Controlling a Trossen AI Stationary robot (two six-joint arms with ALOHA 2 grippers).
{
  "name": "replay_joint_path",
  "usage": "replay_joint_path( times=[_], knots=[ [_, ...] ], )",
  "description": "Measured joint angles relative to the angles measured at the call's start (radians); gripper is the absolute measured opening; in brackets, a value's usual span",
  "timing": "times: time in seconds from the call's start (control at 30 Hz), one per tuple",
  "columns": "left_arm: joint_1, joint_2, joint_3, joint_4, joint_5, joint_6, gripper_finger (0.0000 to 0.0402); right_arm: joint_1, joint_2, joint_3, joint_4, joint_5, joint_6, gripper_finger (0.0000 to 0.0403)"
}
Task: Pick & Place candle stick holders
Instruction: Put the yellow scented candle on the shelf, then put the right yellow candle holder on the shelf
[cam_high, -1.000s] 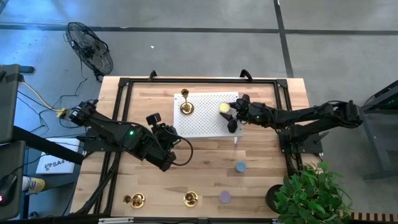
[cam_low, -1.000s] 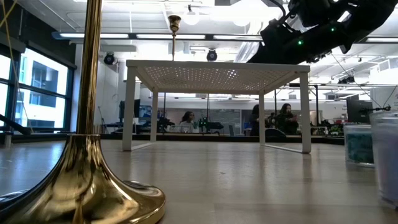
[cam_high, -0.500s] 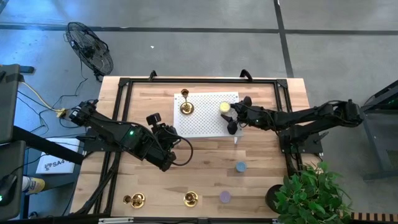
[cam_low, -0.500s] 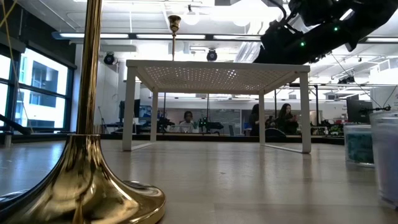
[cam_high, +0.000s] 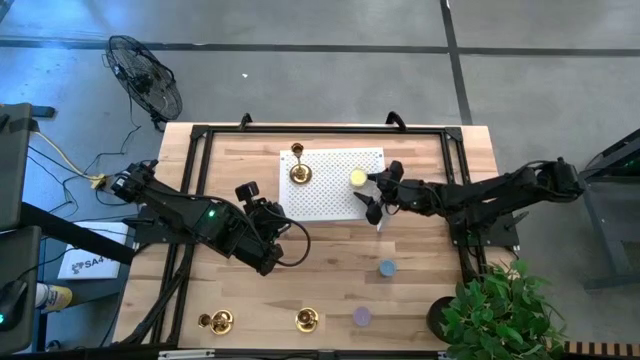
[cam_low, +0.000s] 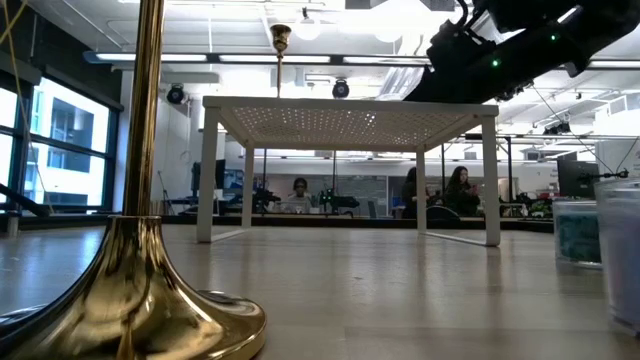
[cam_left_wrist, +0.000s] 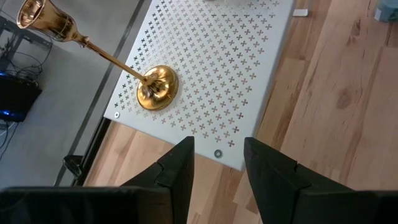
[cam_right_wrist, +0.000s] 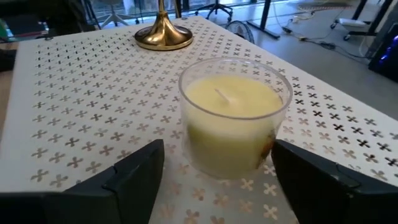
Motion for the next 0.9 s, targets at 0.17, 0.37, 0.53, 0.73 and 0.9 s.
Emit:
replay_joint_path(
  times=[0.17, 0.37, 0.53, 0.73, 0.9],
  knots=[
    [0.0, 0.0, 0.0, 0.0, 0.0, 0.0, 0.0137, 0.018, -0.012, 0.001, -0.016, 0.067, -0.025, 0.0292],
    [0.0, 0.0, 0.0, 0.0, 0.016, 0.0, 0.0137, 0.036, -0.071, 0.001, -0.069, 0.077, -0.04, 0.0291],
    [0.0, 0.0, 0.0, 0.001, 0.015, 0.0, 0.0137, 0.065, -0.144, 0.001, -0.137, 0.098, -0.039, 0.0291],
    [0.0, 0.0, 0.0, 0.003, 0.019, 0.0, 0.0137, 0.119, -0.224, 0.001, -0.221, 0.1, -0.012, 0.0291],
    [0.0, 0.0, 0.0, 0.023, 0.04, 0.0, 0.0137, 0.187, -0.287, 0.001, -0.263, 0.15, -0.012, 0.0291]
  ],
)
